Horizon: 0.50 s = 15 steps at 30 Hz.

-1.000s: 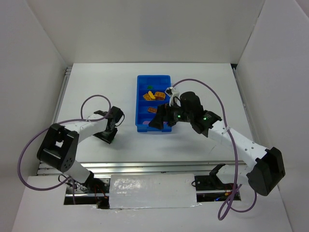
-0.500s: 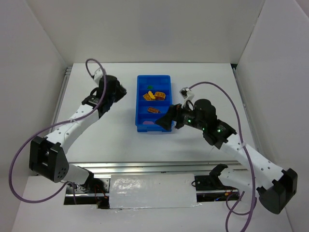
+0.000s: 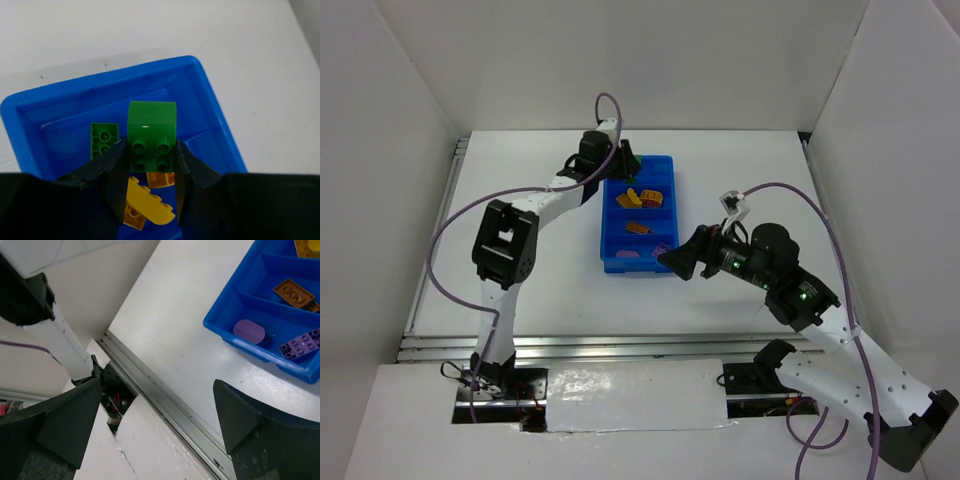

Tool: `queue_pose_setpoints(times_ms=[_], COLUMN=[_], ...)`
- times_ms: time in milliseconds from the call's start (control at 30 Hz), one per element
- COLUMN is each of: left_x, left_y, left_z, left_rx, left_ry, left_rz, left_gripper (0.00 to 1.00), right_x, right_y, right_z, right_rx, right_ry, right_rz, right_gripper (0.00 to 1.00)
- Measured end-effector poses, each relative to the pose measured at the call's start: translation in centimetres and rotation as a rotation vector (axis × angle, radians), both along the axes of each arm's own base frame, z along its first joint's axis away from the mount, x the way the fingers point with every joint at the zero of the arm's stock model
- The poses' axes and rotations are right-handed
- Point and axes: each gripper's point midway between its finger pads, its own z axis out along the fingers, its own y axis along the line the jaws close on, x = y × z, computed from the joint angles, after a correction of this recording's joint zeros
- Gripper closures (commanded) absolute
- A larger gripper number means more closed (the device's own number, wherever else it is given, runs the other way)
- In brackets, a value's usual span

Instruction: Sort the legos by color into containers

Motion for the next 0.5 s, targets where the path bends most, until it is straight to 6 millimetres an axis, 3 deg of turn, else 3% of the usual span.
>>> queue_pose_setpoints(times_ms=[100, 267, 467, 500], left_x=[0.6, 1.6, 2.1, 2.3], left_y=[-0.6, -1.7, -1.9, -1.9], left_z=[-2.2, -1.4, -1.4, -1.4], left_rx=[0.043, 0.072, 0.097, 0.098], left_ry=[0.007, -0.059, -0.086, -0.089], left_rz=[-0.016, -0.028, -0.003, 0.004], left_gripper=[1.00, 0.93, 0.60, 0.50], right_x=[-1.0, -2.0, -1.8, -1.7], right_y=[-0.8, -1.6, -1.3, -1.1], right_z=[-0.2, -0.3, -1.3, -1.5], right_rx=[-0.013, -0.034, -0.065, -0.070], right_ry=[0.000, -0.012, 0.006, 0.013], right_rz=[0.001, 0.006, 0.023, 0.029], right_gripper=[0.00, 0.00, 0.00, 0.00])
